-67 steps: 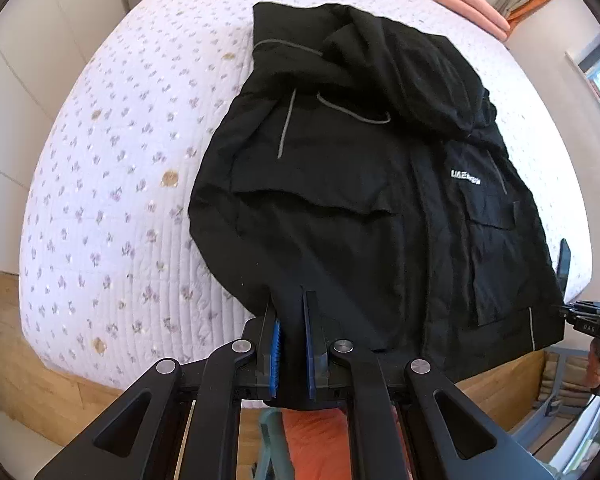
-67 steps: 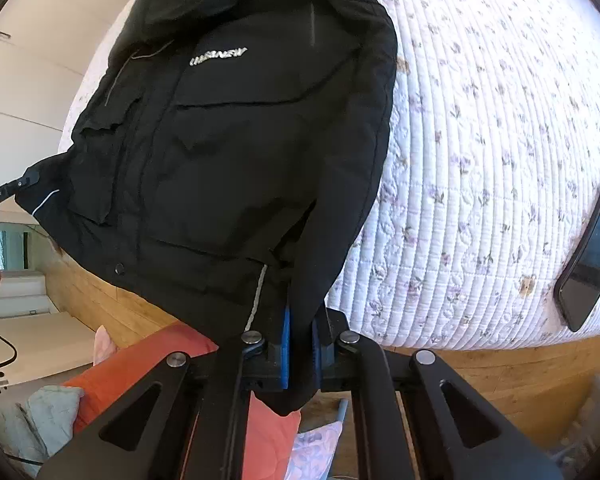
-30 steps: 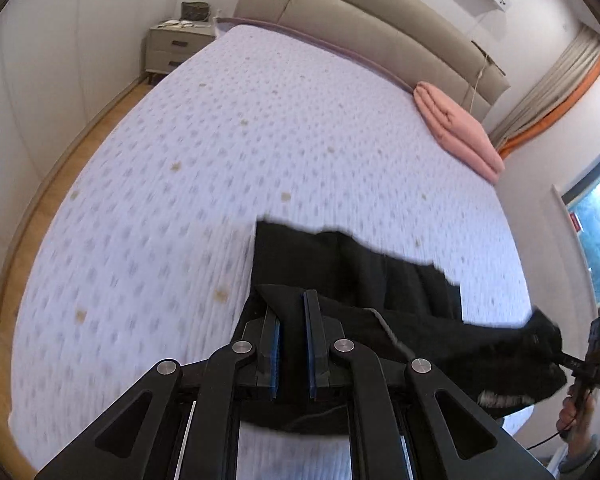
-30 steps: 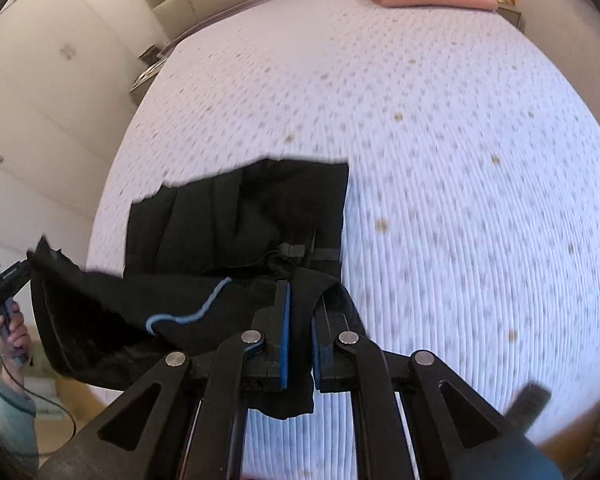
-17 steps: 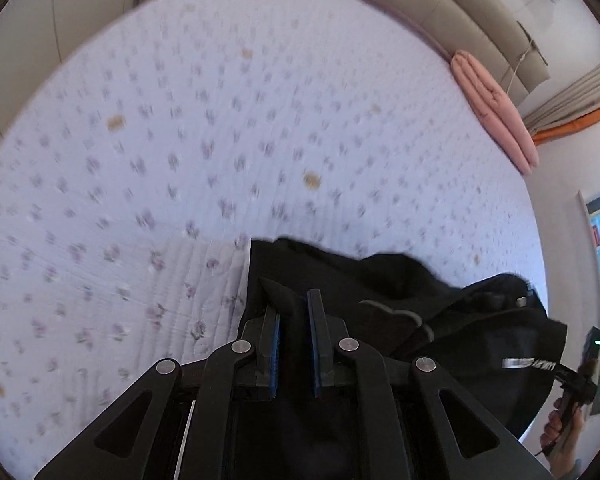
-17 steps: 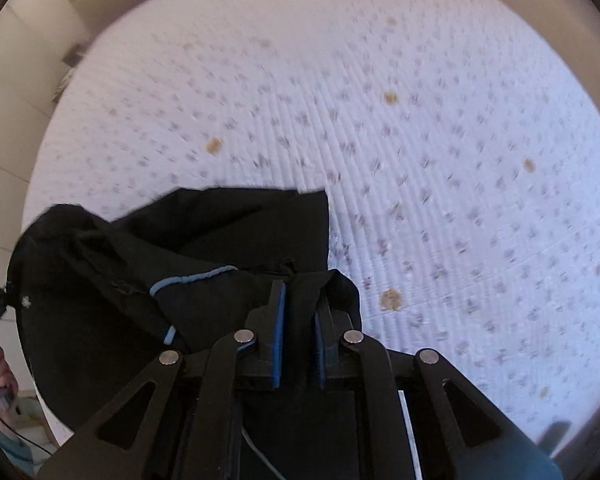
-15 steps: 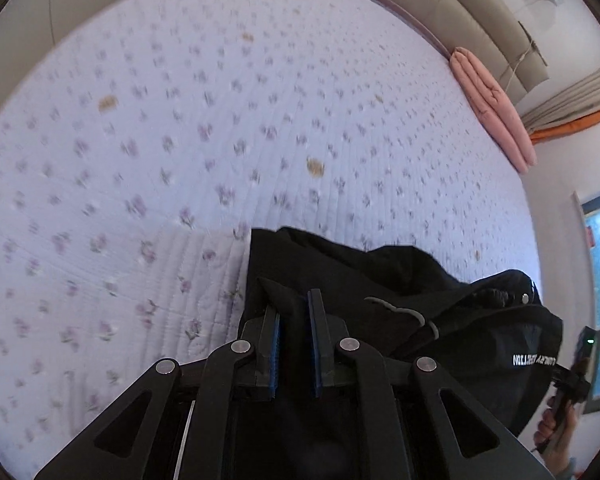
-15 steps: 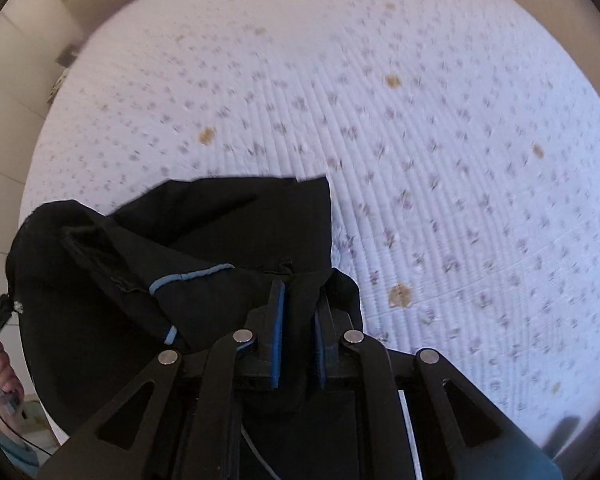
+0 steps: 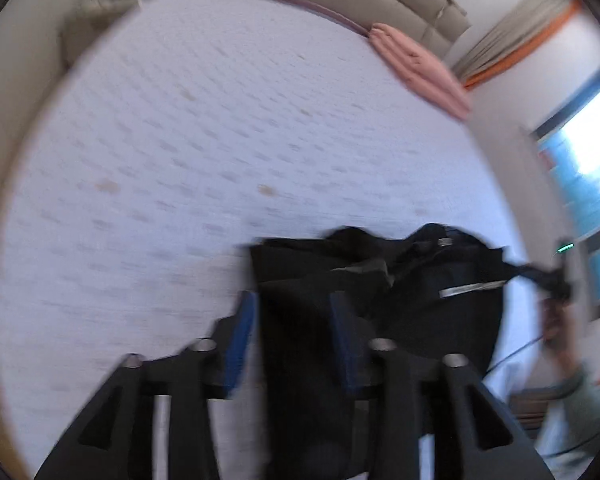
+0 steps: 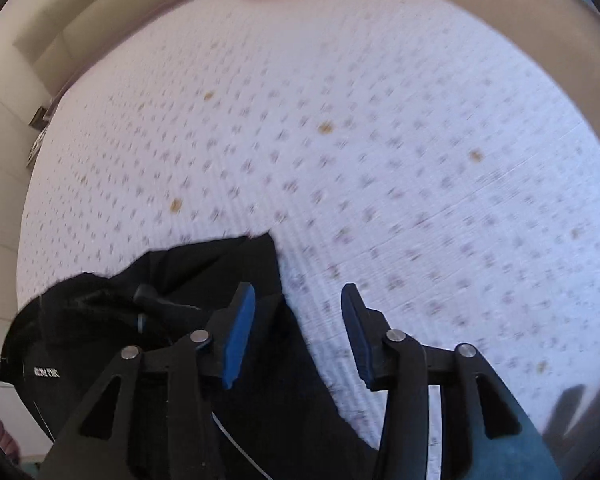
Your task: Fold large clothes
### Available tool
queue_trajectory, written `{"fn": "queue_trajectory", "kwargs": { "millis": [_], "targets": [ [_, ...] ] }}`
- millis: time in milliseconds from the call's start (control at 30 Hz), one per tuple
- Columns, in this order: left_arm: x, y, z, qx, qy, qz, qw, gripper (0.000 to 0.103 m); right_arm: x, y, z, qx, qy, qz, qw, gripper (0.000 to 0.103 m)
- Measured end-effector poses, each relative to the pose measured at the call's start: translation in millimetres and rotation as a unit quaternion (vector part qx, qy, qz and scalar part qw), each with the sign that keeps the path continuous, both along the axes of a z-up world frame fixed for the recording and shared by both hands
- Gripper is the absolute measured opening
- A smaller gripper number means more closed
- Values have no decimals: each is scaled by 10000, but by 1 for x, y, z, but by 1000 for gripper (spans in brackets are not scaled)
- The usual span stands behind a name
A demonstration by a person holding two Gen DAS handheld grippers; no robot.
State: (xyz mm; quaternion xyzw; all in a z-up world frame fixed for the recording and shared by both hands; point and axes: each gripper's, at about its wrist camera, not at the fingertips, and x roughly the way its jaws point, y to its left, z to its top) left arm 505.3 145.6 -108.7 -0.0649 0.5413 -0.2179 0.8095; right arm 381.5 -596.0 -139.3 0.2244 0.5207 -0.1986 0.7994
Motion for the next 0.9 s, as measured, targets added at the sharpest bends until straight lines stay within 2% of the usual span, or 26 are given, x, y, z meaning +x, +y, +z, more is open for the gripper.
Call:
{"fn": "queue_trajectory", "kwargs": {
  "millis": [67, 133, 200, 433, 567, 667, 800, 900],
  "targets": [
    [-6, 20, 13, 120, -197, 170, 9996, 63, -8, -3, 11, -14, -103, 3, 9999, 49],
    [-14, 37, 19, -77, -232, 327, 9992, 64, -12, -1, 15, -28, -163, 14, 9999, 54],
    [-17, 37, 15, -92, -212, 336, 9992, 66, -17, 9, 18, 26, -256, 221, 9994, 59],
    [-2, -3, -32, -98, 94, 26, 9999, 66, -4, 42, 3, -101, -342, 914, 9952, 68],
    [12, -17, -58, -185, 257, 88, 9995, 66, 10, 41, -8, -200, -378, 1119, 9928, 70],
    [21, -18, -65, -135, 233, 215, 9994, 66, 22, 34, -16, -274, -404, 1248, 9910, 71],
    [38, -18, -76, -634, 490, 78, 9968, 66, 32, 27, -23, -267, -471, 1492, 9873, 71],
    [53, -24, -88, -833, 739, -119, 9937, 67, 38, 25, -27, -147, -517, 1726, 9835, 71]
  ]
}}
